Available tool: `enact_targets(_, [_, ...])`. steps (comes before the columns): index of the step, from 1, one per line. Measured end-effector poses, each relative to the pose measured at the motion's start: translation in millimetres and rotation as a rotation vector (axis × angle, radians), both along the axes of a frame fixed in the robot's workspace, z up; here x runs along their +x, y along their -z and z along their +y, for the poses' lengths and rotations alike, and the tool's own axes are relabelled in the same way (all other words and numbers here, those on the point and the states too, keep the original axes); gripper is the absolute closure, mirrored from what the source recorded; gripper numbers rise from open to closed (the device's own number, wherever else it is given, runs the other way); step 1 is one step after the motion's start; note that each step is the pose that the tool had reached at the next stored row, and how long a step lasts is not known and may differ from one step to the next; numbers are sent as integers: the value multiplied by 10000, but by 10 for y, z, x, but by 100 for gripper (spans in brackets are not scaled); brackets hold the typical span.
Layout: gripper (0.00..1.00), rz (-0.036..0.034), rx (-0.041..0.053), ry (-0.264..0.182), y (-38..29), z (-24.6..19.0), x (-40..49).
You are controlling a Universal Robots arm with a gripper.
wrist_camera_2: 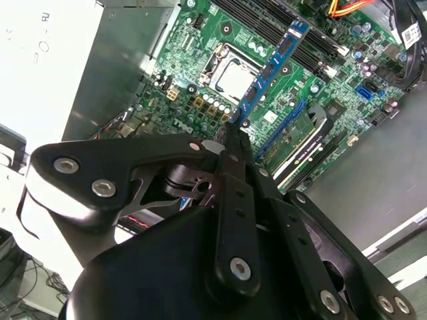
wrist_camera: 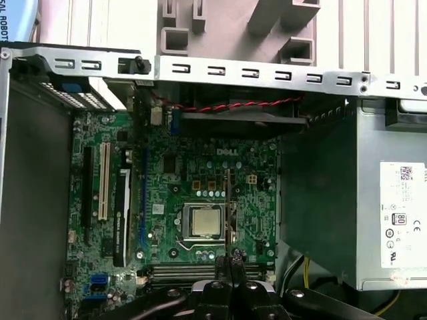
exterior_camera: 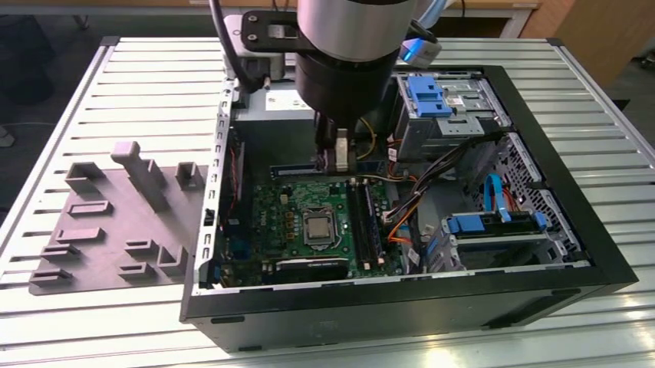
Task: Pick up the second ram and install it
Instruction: 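Pick up the second ram and move it above second insertion slot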
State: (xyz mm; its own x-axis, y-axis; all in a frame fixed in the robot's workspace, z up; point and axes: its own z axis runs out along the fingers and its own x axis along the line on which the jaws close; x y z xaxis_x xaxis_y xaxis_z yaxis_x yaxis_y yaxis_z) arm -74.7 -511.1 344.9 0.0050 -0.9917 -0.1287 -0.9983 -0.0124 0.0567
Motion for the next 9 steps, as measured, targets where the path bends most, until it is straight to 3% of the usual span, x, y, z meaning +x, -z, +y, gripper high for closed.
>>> enact_targets(9, [89,0,-1,10,51,20,17])
